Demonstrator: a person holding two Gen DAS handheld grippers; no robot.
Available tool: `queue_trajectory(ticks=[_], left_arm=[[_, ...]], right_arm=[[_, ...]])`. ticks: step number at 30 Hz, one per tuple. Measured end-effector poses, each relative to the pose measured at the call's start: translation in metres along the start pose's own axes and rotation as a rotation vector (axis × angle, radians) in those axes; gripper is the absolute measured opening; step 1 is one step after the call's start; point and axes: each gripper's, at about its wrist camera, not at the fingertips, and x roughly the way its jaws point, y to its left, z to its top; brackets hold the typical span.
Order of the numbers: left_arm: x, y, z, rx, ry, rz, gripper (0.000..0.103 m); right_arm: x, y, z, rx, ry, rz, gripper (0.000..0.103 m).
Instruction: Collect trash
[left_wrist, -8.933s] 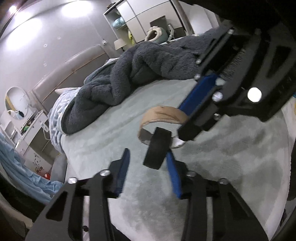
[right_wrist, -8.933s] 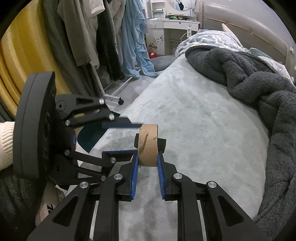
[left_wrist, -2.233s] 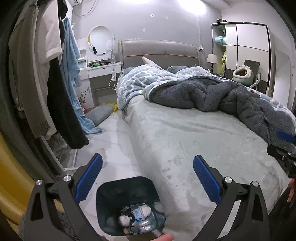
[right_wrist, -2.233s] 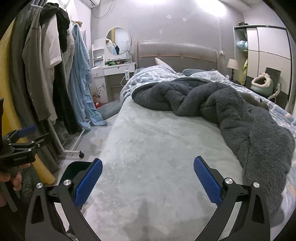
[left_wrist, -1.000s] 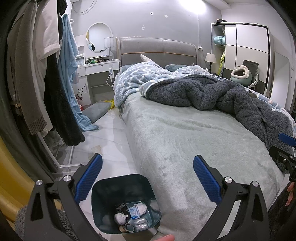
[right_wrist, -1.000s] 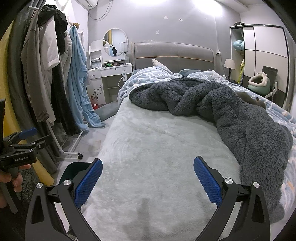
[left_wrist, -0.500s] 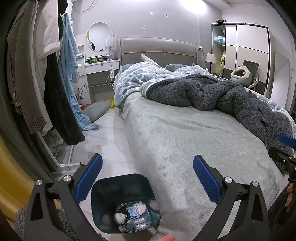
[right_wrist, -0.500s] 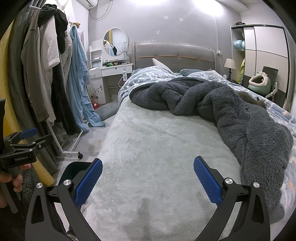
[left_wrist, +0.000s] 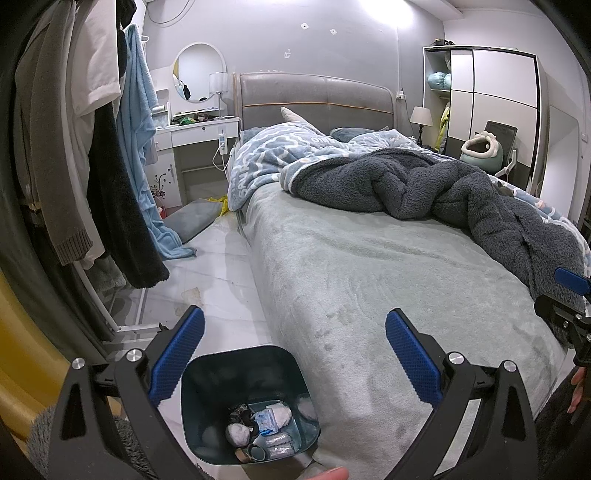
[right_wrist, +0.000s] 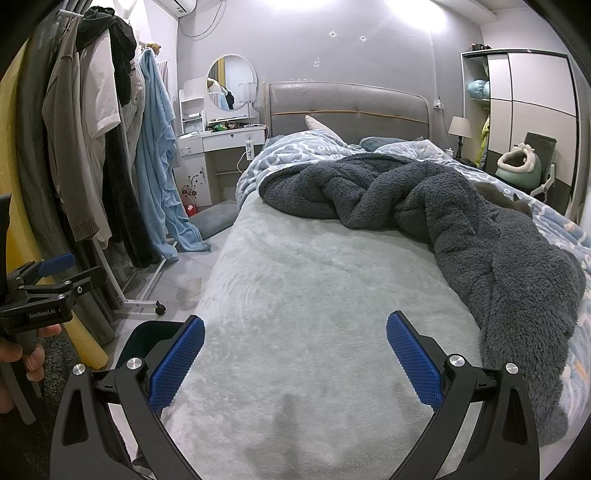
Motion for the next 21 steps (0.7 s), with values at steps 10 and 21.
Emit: queue_trajectory(ticks=[10,21], left_arm=[[-0.0003,-0.0002,-0.0001,0.0,0.0,0.0,0.1],[-0.0006,-0.0009,-0.0011,-0.007,0.001,-0.002,0.1]], right_arm=[[-0.0001,0.0002,0.0,0.0,-0.001,0.0,0.1],[-0.0004,0.0007,-0.0003,0.001,-0.001,-0.001,0.1]])
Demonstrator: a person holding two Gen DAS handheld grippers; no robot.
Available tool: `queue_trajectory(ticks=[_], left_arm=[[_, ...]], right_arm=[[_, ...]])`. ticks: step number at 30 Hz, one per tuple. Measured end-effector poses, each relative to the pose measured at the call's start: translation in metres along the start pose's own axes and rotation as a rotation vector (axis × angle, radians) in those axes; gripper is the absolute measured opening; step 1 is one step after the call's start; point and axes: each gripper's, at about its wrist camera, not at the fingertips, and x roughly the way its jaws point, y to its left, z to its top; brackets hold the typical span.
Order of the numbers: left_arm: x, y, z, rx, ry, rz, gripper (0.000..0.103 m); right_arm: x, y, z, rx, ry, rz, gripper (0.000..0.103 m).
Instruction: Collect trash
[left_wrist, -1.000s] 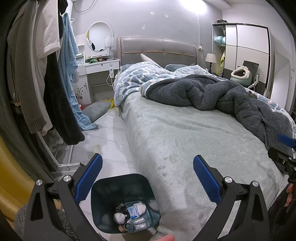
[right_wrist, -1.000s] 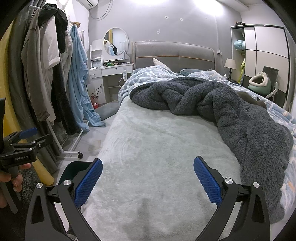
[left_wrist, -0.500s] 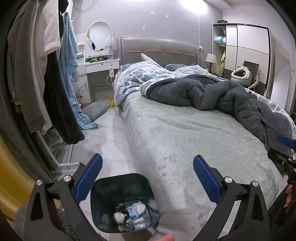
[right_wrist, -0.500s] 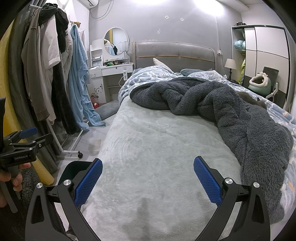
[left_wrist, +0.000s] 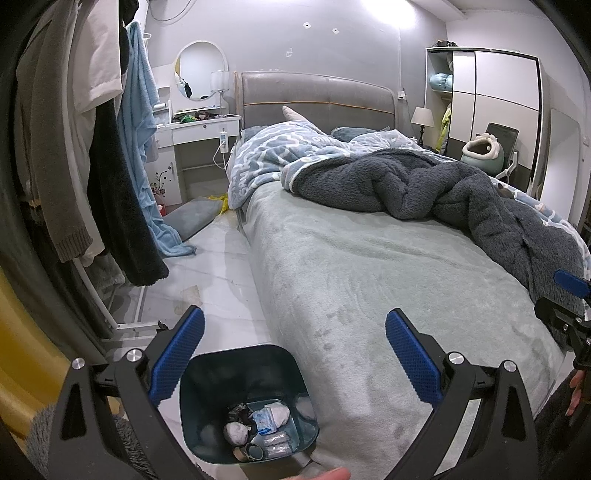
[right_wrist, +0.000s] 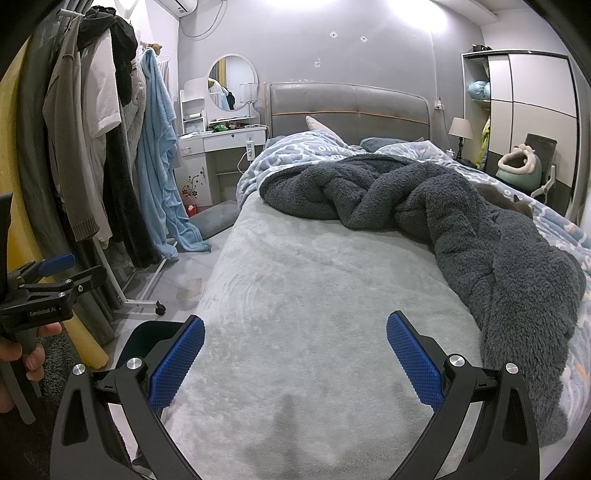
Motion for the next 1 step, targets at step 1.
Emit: queue_trajectory(ticks=[1], left_arm=[[0.0002,0.0004,0.0002,0.002,0.0,0.0,0.1]], right_arm=[[-0.0002,0.0,0.0001,0.0,0.0,0.0,0.1]])
